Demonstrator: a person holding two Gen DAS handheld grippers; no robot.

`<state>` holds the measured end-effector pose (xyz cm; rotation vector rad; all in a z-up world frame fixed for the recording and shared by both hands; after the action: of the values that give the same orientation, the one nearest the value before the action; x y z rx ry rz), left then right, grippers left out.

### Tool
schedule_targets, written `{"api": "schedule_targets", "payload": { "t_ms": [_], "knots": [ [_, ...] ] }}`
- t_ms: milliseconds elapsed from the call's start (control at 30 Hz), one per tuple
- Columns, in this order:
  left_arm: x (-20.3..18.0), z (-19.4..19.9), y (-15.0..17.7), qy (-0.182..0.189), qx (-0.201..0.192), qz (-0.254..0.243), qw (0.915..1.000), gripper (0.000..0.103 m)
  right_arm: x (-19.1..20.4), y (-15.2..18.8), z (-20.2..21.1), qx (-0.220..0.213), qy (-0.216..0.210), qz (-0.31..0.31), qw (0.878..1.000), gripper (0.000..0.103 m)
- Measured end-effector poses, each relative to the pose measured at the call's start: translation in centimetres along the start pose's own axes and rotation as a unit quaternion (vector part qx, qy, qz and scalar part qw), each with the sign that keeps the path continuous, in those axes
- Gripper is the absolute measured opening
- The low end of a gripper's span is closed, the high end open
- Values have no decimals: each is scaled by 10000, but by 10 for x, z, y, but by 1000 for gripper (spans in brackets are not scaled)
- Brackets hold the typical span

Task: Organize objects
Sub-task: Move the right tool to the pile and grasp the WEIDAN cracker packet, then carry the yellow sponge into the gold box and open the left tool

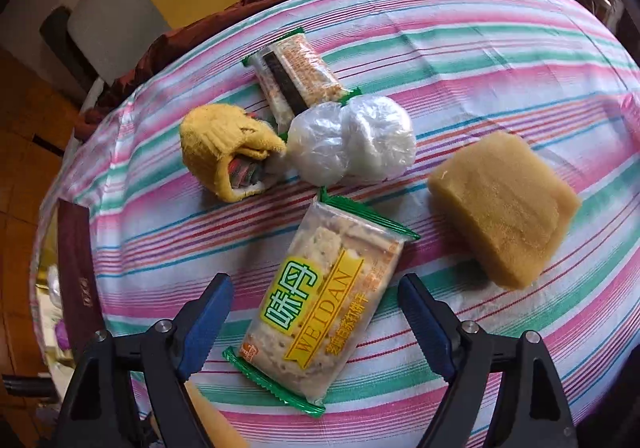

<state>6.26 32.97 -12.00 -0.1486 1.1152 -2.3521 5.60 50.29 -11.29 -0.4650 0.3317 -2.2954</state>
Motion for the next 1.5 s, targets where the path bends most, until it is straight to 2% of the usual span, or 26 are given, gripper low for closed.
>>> {"api": "schedule_targets", "payload": {
  "t_ms": [33,67,100,200,333,667,833,1200,1500],
  "knots": [
    [1,0,0,2,-3,-3,10000,62,7,2,-1,36,341,433,9985,64],
    [1,0,0,6,-3,-3,10000,62,13,6,1,32,584,842,9947,58],
    [0,0,0,7,-2,-5,10000,62,19,11,3,73,572,1122,9920,49],
    [0,0,0,14,-12,-16,10000,62,22,23,9,256,466,1490,9874,48],
    [0,0,1,10,-9,-19,10000,60,10,27,13,216,225,1317,9908,49],
    [-6,2,0,-272,112,-192,9994,58,26,25,5,65,342,1578,9869,49],
    [-3,11,-1,-358,224,-2,9991,58,43,23,-3,12,377,1678,9851,49],
    [16,72,-30,-720,-357,268,9964,58,64,28,-10,-65,381,1935,9803,49],
    [70,107,-33,-1328,-528,767,9868,59,74,30,-16,-86,376,2059,9778,49]
  ]
}}
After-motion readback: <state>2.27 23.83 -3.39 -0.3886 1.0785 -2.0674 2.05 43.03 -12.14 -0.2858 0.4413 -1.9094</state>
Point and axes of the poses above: each gripper's, at about its wrist camera, not at the fingertips, and z roughly against the way its jaws point, x to its left, y to its underside, the point moved 3 cm from there along -z, roughly the way its jaws point, and after that the axes turned 6 degrees about -x, right-handed, at the moved point
